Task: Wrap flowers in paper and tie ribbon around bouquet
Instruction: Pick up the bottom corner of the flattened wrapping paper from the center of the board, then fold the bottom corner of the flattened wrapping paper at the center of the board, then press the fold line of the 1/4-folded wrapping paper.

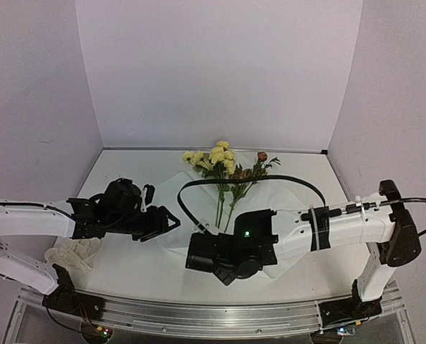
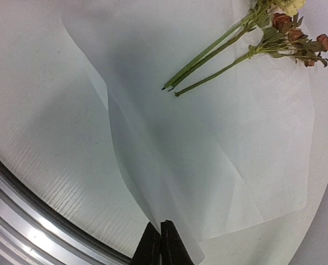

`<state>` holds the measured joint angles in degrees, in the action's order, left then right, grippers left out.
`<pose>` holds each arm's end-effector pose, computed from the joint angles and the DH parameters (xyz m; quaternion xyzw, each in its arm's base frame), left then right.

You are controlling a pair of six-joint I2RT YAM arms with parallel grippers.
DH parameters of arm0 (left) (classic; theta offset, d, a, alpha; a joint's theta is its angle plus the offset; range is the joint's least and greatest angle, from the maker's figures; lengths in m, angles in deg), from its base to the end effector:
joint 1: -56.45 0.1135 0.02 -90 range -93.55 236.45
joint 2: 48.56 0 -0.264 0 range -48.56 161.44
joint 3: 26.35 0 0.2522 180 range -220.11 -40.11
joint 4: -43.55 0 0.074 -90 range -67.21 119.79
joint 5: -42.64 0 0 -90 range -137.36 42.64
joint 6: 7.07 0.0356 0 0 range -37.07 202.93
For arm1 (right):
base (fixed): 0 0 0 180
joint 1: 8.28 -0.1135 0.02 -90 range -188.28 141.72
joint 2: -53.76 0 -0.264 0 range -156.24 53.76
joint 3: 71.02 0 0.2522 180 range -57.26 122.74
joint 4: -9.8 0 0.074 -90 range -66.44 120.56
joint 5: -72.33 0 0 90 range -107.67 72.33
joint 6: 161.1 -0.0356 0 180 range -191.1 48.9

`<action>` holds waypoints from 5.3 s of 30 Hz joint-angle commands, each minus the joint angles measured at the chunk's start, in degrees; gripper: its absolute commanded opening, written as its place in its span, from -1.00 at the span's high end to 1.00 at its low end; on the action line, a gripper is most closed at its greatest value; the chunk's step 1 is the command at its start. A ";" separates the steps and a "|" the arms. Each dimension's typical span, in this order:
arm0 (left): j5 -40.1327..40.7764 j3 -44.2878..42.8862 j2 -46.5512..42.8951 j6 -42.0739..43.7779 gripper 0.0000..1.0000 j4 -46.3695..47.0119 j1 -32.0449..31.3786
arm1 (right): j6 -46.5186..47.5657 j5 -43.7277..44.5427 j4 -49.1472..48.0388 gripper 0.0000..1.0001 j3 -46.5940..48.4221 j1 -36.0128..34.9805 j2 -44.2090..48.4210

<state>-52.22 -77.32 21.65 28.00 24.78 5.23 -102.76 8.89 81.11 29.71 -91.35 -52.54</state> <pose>0.1574 -0.2007 0.2114 -0.0105 0.8982 -0.3730 0.2326 0.0603 0.3645 0.2393 -0.3957 0.8826 -0.0294 0.2521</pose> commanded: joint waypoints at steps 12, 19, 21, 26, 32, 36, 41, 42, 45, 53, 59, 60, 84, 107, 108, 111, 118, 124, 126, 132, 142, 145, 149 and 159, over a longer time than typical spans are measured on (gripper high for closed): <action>-5.17 -9.30 6.67 9.29 -0.12 -2.14 9.74 | 21.32 1.71 -2.74 1.00 23.80 20.00 -14.21; -9.25 -12.55 11.99 12.02 0.05 -0.87 9.74 | 23.29 -4.57 -2.95 0.99 31.59 25.95 -21.73; -11.00 -12.98 13.49 12.17 0.07 0.31 9.74 | 22.86 -5.44 -3.17 0.99 32.46 27.02 -22.88; -16.12 -15.00 18.64 12.20 0.13 3.81 9.74 | 21.98 -6.66 -3.92 0.99 34.26 28.79 -25.44; -20.91 -19.17 26.50 12.40 0.15 4.75 9.74 | 20.03 -6.84 -4.94 0.99 34.00 30.69 -27.01; -22.96 -22.00 30.30 12.49 0.15 6.56 9.74 | 18.85 -7.04 -5.47 0.99 33.27 32.11 -27.12; -23.85 -24.35 33.70 12.70 0.14 6.49 9.74 | 18.19 -6.42 -5.96 0.99 32.30 33.15 -26.93; -24.02 -24.67 34.21 12.71 0.14 6.46 9.73 | 17.96 -6.53 -5.97 0.99 31.97 33.34 -26.80; -24.29 -25.57 35.67 12.83 0.14 6.29 9.74 | 17.34 -6.92 -6.65 0.99 31.07 34.17 -26.26; -23.20 -27.38 38.10 13.39 0.15 5.00 9.74 | 16.68 -7.96 -7.41 0.96 30.70 35.27 -26.54; -22.10 -27.83 40.99 12.38 0.23 3.31 9.71 | 16.50 -9.12 -7.68 0.87 31.35 35.73 -27.03; -21.85 -27.75 41.25 12.25 0.24 3.23 9.73 | 16.44 -9.35 -7.70 0.84 31.44 35.73 -26.95; -19.82 -27.70 44.47 11.43 0.34 2.06 9.89 | -7.55 -25.74 -19.77 -0.33 4.56 35.18 -2.12; -20.35 -26.52 44.82 11.23 0.35 2.20 11.30 | -24.06 -32.30 -44.76 0.28 -20.19 31.92 -1.98; -20.33 -26.52 44.83 11.26 0.35 2.10 11.35 | -24.04 -32.01 -44.88 0.28 -20.75 31.92 -1.90; -20.32 -26.51 44.89 11.36 0.35 1.82 11.57 | -23.90 -31.10 -45.00 0.28 -22.35 31.92 -1.64; -20.26 -26.17 44.92 11.48 0.36 1.60 11.83 | -23.89 -29.37 -45.08 0.29 -25.73 31.93 -1.33; -20.15 -25.52 44.70 11.59 0.36 1.62 12.19 | -24.03 -27.50 -45.08 0.29 -28.71 31.96 0.06; -20.08 -25.19 44.53 11.60 0.36 1.65 12.39 | -24.42 -26.79 -45.08 0.29 -30.26 32.02 1.16; -20.13 -24.14 44.23 11.69 0.36 1.93 12.95 | -25.92 -23.19 -45.11 0.27 -36.43 32.13 6.34; -20.74 -23.37 44.40 11.86 0.37 2.39 13.52 | -30.92 -18.40 -45.83 0.22 -46.34 35.07 15.39; -20.94 -23.35 44.45 11.99 0.37 2.37 13.52 | -32.90 -18.08 -46.64 0.21 -49.12 35.76 18.70; -20.98 -23.36 44.30 11.97 0.37 2.53 13.52 | -33.82 -17.98 -46.69 0.22 -50.00 35.78 23.43; -21.25 -23.48 43.96 11.96 0.37 2.77 13.52 | -30.66 -20.05 -46.67 0.17 -44.05 35.27 24.04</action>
<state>-76.16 -102.20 65.21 39.47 29.84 17.84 -134.77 -11.42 34.54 -18.14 -55.70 -26.52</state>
